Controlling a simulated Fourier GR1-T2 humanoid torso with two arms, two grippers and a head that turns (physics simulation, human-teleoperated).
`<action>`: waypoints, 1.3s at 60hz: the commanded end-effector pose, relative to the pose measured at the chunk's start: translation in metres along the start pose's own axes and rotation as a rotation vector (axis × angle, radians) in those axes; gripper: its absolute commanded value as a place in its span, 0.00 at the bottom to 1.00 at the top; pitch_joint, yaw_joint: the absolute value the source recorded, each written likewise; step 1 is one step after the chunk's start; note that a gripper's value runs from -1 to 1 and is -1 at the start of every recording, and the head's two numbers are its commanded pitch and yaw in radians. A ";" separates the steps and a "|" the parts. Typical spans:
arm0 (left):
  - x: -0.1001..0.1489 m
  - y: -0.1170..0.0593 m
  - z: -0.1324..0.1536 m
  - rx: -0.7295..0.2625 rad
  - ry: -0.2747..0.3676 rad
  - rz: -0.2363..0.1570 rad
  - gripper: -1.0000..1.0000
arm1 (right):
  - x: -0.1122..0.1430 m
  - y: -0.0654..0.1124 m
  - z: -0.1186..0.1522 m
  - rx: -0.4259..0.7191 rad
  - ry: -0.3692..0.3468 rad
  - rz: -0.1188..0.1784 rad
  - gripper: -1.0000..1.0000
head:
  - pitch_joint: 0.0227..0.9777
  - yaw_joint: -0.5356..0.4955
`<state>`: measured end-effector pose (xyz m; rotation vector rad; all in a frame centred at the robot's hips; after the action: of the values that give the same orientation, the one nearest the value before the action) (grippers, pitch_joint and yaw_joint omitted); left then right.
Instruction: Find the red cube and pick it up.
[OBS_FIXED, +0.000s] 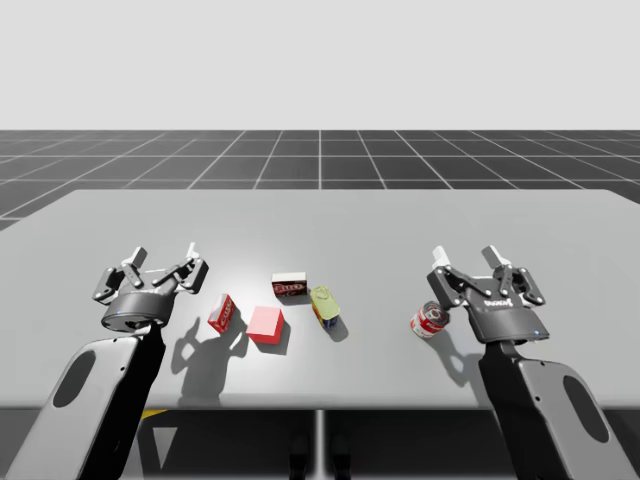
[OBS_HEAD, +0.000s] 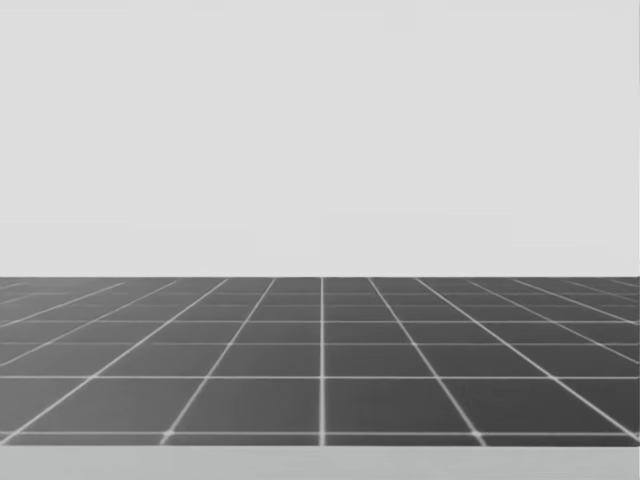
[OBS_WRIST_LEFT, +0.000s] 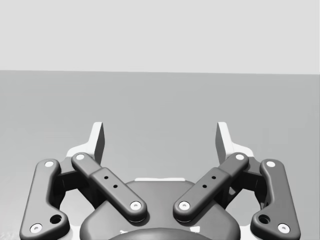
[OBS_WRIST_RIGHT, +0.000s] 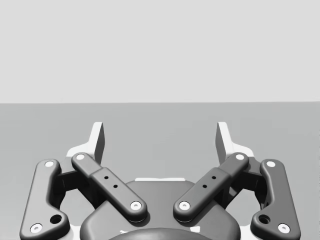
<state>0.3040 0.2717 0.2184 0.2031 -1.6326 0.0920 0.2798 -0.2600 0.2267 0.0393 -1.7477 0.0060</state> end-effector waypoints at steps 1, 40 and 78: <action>0.000 0.000 0.000 0.000 0.000 -0.001 0.00 | -0.001 0.001 0.002 -0.044 -0.028 0.014 0.00 | 0.04 0.52; -0.001 0.000 -0.001 0.001 -0.002 -0.007 0.00 | -0.003 -0.001 -0.002 -0.015 0.026 0.028 0.00 | 0.44 0.54; -0.002 -0.003 -0.001 -0.002 -0.001 -0.015 0.00 | -0.003 -0.001 -0.001 -0.010 0.036 0.030 0.00 | 0.84 0.73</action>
<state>0.3052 0.2697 0.2168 0.2138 -1.6321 0.0805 0.2818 -0.2617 0.2245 0.0058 -1.7148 0.0184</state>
